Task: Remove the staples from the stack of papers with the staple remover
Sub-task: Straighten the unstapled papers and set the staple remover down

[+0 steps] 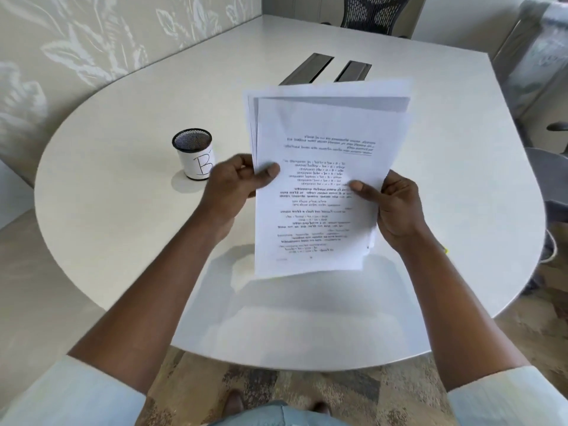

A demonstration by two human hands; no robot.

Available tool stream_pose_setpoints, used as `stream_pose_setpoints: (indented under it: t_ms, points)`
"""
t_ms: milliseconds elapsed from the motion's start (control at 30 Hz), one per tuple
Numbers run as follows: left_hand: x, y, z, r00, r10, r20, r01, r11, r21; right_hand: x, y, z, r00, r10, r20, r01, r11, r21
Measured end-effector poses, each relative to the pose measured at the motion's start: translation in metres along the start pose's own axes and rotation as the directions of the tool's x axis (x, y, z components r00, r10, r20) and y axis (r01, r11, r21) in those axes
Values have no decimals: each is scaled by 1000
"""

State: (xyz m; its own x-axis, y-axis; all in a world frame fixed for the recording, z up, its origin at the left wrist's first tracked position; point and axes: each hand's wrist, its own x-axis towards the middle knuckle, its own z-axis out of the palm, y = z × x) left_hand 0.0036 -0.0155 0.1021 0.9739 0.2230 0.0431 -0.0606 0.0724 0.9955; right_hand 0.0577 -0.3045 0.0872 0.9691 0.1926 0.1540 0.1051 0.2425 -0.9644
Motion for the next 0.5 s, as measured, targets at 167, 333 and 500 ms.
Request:
stream_pose_setpoints:
  t_ms: [167, 333, 500]
  points:
    - [-7, -16, 13, 992, 117, -36, -115, 992, 59, 4, -16, 16, 995, -99, -5, 99, 995, 0]
    - [-2, -16, 18, 974, 201, -109, -193, 978, 79, 3, -21, 25, 990, -140, -11, 141, 990, 3]
    - [-9, -38, 19, 983, 132, -131, -122, 989, 82, -6, 4, 27, 997, -43, -56, 41, 998, -46]
